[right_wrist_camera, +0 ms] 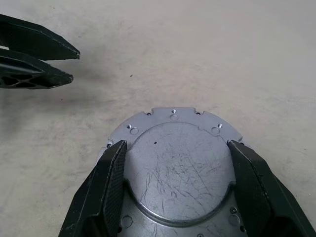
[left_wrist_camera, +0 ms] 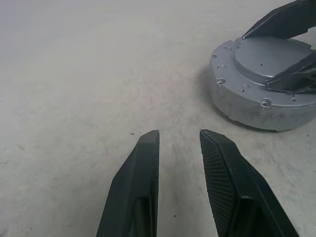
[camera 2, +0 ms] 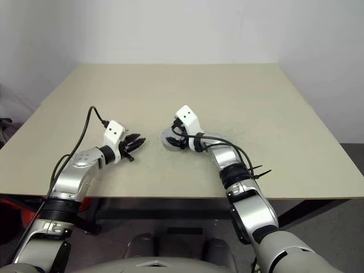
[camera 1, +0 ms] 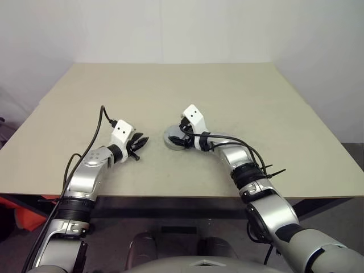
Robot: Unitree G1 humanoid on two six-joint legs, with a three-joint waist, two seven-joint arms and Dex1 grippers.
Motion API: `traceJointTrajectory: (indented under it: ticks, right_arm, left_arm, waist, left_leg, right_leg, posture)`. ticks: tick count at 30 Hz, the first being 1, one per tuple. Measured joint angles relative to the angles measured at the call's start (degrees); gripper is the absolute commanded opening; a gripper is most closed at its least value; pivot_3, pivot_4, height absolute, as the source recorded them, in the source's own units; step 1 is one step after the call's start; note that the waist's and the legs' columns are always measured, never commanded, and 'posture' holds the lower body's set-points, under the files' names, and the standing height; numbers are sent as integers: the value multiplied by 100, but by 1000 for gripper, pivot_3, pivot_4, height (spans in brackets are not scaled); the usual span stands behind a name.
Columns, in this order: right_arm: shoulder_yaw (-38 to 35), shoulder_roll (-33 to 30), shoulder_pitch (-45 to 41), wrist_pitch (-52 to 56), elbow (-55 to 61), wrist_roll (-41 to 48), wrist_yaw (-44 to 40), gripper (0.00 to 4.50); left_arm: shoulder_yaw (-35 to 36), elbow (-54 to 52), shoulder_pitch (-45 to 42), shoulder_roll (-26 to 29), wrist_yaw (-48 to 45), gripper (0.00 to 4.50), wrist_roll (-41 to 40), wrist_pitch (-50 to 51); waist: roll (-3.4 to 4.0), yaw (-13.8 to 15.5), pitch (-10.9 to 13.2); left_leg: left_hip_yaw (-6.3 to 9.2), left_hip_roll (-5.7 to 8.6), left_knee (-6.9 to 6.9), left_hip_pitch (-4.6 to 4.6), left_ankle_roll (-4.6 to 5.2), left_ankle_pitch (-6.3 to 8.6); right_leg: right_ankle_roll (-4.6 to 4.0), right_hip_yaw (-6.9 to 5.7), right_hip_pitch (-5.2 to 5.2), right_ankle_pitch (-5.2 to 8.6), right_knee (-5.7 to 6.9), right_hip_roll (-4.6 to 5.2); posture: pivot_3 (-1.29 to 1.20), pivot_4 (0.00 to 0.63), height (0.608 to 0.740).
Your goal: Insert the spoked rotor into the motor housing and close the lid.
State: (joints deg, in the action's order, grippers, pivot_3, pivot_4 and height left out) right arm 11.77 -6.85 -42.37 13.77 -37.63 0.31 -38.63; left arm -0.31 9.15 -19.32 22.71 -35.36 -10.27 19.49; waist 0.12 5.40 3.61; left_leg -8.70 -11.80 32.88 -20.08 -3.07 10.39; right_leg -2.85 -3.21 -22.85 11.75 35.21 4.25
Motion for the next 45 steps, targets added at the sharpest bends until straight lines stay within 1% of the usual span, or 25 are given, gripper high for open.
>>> traceJointTrajectory:
  ticks: [2,5,7,8,12,15,20,27,33,35,36,37,38,42,45]
  right_arm:
    - [0,-6,-19,4,-35,-11,15,3090]
    - [2,-8,-48,7,-86,-12,37,3091]
    - [22,2,-57,9,-93,-12,62,3091]
    - [26,9,-57,10,-90,-12,62,3091]
    - [30,10,-55,17,-60,-11,54,3091]
    - [21,5,-53,58,-40,-12,75,3091]
    - [12,-6,-46,125,-18,-12,118,3091]
    - [10,-7,-37,174,-14,-11,156,3091]
    - [0,-11,-36,200,-11,-8,154,3091]
    - [-32,-17,-36,242,-10,-2,149,3811]
    - [-40,-27,-36,263,-11,-2,152,4029]
    - [-58,-42,-36,274,-10,-3,154,4344]
    - [-69,-53,-31,277,-1,-3,152,4455]
    - [-78,-204,203,283,424,5,70,4455]
    - [-115,-470,398,605,1092,133,-145,4455]
  left_arm:
    - [49,0,-105,-214,86,1381,-149,236]
    - [260,122,-485,-679,236,819,-538,697]
    - [377,330,-830,-948,322,152,-797,954]
    - [399,426,-945,-1022,335,36,-887,1027]
    - [507,998,-1246,-1202,324,36,-1087,1240]
    - [508,1531,-1452,-1227,279,36,-1103,1298]
    - [401,2181,-1826,-1179,180,36,-965,1418]
    - [325,2360,-1976,-1177,134,36,-859,1513]
    - [336,2068,-1858,-1176,-44,36,-948,1859]
    - [330,1947,-1805,-1164,-98,0,-966,1986]
    - [314,1912,-1790,-1165,-116,0,-962,2007]
    - [290,1885,-1780,-1166,-125,0,-956,2024]
    - [273,1857,-1772,-1167,-127,0,-949,2038]
    - [235,1804,-1763,-1182,-165,0,-941,2055]
    - [228,1774,-1763,-1191,-193,0,-943,2053]
  waist:
    - [-1,6,0]
    - [-1,11,0]
    - [-1,5,-1]
    - [0,2,-3]
    - [2,2,-4]
    - [2,3,-4]
    - [3,16,-4]
    - [6,17,-6]
    - [7,20,-8]
    - [8,27,-8]
    - [8,31,-8]
    - [8,35,-8]
    - [8,37,-8]
    - [8,66,-8]
    - [8,96,-7]
  left_leg:
    - [0,1,2,6,0,0]
    - [0,0,10,8,-1,0]
    - [0,0,11,11,-1,-1]
    - [0,0,11,11,-1,0]
    - [0,1,9,8,0,0]
    - [0,1,9,9,1,0]
    - [3,1,9,19,0,0]
    - [5,2,-1,46,1,0]
    - [5,2,-12,51,1,0]
    - [4,3,-13,51,1,0]
    - [5,3,-13,51,1,0]
    - [5,5,-13,49,1,0]
    - [5,7,-13,48,1,0]
    - [5,10,-13,29,1,0]
    - [4,9,-13,5,2,0]
  right_leg:
    - [9,0,9,5,0,1]
    - [27,0,17,15,0,1]
    - [26,0,20,15,0,1]
    - [26,0,21,14,1,1]
    - [3,0,18,1,-1,0]
    - [32,0,18,18,-3,0]
    - [37,0,30,21,-3,1]
    - [43,-1,69,24,-37,3]
    - [43,-2,72,24,-38,3]
    - [43,-2,75,24,-38,4]
    - [44,-2,77,25,-42,4]
    - [44,-2,78,25,-44,6]
    - [44,-2,81,25,-47,8]
    - [49,-1,79,28,-53,13]
    - [47,-1,69,26,-52,12]
  posture:
    - [0,0,740]
    - [0,0,740]
    - [0,0,740]
    - [0,0,740]
    - [0,0,740]
    - [0,0,740]
    - [0,0,740]
    - [0,0,740]
    - [0,0,740]
    - [0,0,740]
    - [0,0,740]
    - [0,0,740]
    - [0,0,740]
    - [0,0,740]
    - [0,0,740]
